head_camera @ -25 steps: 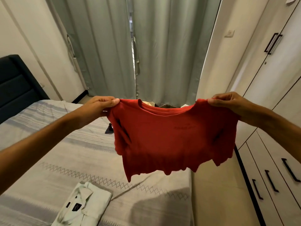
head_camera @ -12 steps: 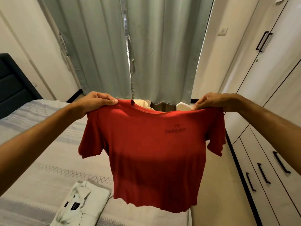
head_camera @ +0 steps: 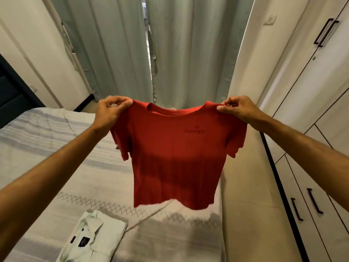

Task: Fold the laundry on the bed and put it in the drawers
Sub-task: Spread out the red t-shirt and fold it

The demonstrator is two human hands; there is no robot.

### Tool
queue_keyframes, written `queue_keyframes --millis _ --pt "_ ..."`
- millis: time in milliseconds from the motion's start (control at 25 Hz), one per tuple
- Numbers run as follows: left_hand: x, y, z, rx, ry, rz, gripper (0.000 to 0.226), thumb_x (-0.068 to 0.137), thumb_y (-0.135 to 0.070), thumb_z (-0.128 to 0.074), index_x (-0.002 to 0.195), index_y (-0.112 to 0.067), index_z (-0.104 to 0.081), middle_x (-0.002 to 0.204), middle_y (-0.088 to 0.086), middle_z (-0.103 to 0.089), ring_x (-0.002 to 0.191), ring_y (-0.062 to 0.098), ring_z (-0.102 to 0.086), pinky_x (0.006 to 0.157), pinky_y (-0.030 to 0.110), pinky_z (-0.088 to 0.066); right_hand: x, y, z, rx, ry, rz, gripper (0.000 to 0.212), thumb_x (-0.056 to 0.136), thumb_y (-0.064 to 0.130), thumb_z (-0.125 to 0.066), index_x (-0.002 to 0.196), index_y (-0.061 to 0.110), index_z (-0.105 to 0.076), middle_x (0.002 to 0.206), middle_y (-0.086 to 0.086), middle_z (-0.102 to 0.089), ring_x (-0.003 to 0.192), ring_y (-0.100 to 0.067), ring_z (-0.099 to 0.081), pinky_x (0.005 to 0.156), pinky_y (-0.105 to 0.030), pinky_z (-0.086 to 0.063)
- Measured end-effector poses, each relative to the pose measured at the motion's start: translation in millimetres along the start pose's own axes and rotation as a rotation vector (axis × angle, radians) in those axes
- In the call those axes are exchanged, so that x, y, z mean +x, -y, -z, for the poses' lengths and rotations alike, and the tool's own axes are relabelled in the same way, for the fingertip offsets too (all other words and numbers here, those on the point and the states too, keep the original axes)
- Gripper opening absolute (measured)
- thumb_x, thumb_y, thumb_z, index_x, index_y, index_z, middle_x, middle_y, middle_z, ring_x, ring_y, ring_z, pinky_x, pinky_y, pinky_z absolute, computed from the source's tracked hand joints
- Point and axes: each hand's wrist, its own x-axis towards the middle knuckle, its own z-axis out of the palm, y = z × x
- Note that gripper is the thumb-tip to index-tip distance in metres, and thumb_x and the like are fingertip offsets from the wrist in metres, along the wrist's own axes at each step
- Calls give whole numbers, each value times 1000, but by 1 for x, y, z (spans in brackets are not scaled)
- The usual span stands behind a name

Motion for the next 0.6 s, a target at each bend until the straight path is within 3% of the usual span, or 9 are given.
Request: queue_keyframes --millis 160,320,480,600 --pt "-9 -6 24 70 -70 -84 30 80 -45 -87 99 -21 -82 102 3 -78 96 12 -70 88 28 -55 -19 24 3 -25 53 119 13 85 26 -83 95 21 -75 97 -6 -73 89 -12 -67 77 -27 -54" --pt "-73 -9 49 168 -17 -162 22 85 -33 -85 98 -16 -80 94 -2 -78 81 7 -67 78 25 -54 -72 28 -11 -68 139 114 19 82 29 -85 98 27 -76 99 -6 -75 93 -20 -70 83 -36 -57" --pt "-185 53 68 662 258 -412 12 95 -31 -74 105 -32 -68 91 -13 -72 67 7 -66 61 32 -55 -151 -37 -67 -259 364 114 20 86 24 -84 101 32 -73 97 4 -71 89 -18 -70 83 -38 -60" --pt "-279 148 66 916 548 -595 38 83 -20 -86 114 -28 -66 92 -8 -72 62 13 -66 53 26 -52 -219 -142 -143 -380 492 135 29 86 16 -82 104 36 -71 91 9 -71 80 -12 -69 71 -27 -58"
